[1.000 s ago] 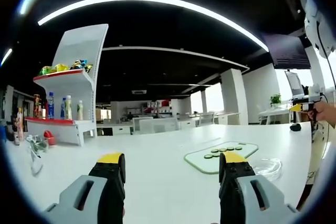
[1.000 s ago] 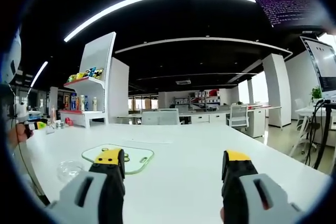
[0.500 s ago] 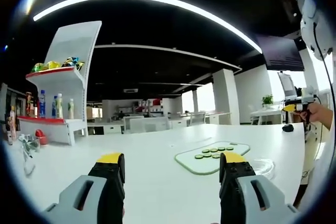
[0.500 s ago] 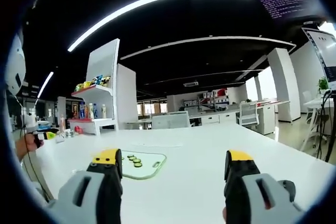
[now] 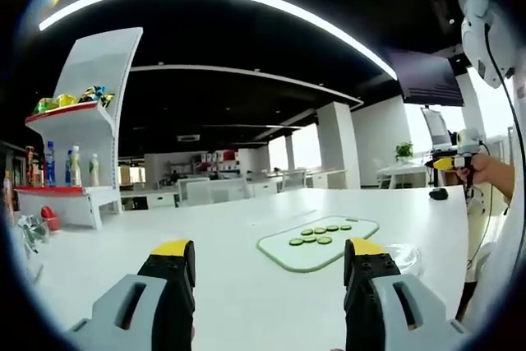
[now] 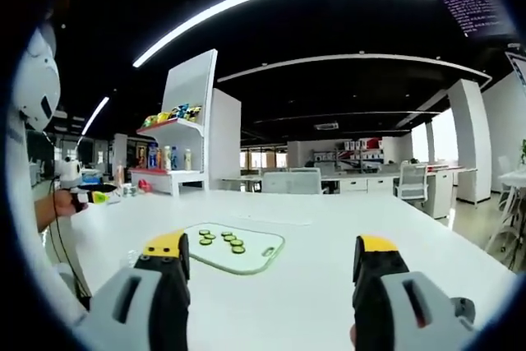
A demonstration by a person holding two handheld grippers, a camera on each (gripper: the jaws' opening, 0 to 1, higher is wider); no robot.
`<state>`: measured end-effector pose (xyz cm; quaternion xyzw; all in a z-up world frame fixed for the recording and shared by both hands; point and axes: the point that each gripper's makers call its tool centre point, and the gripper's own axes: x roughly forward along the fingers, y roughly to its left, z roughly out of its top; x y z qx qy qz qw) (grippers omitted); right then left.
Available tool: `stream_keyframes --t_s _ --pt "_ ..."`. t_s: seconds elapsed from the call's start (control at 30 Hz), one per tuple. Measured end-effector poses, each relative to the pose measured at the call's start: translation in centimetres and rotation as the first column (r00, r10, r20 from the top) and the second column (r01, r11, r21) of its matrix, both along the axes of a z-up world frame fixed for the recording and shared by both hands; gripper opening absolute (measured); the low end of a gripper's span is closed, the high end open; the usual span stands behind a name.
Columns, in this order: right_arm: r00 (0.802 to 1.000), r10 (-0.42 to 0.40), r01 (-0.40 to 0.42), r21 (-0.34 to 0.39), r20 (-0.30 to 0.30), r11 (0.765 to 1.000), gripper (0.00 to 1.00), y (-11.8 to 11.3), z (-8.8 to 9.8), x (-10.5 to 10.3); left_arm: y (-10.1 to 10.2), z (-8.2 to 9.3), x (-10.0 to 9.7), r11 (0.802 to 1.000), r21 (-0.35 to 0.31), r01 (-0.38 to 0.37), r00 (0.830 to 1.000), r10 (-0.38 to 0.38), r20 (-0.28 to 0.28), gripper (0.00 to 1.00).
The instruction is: Open the petri dish lid, add cucumber slices into the petri dish, and close the lid
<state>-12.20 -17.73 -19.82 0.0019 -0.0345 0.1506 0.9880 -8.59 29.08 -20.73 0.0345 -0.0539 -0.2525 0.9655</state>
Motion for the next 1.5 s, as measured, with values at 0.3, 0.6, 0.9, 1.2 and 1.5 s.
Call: stream_keyframes --t_s 0.3,0.6,0.9,1.2,1.5 --pt "0.998 0.061 -0.062 -0.030 -0.011 0.998 0.83 1.6 0.0 0.3 -1.4 -0.2 0.2 0.998 0.019 0.057 0.998 -0.056 -0.014 0.74" --pt "0.995 0.103 -0.103 -0.059 -0.013 0.993 0.83 2.7 0.1 0.5 -3.0 -0.6 0.2 0.991 0.046 0.125 0.992 -0.123 -0.040 0.75" --pt "0.987 0.158 -0.161 -0.087 -0.035 0.983 0.83 3.9 -0.4 0.7 -4.7 -0.8 0.0 0.978 0.044 0.204 0.978 -0.202 -0.054 0.76" --pt "0.977 0.204 -0.209 -0.099 -0.057 0.973 0.84 5.1 -1.0 1.0 -6.1 -1.5 -0.1 0.967 0.050 0.248 0.967 -0.245 -0.070 0.77" --pt "0.959 0.271 -0.280 -0.116 -0.085 0.953 0.83 7.2 -1.8 1.3 -7.6 -2.3 -0.3 0.954 0.065 0.293 0.954 -0.287 -0.086 0.77"
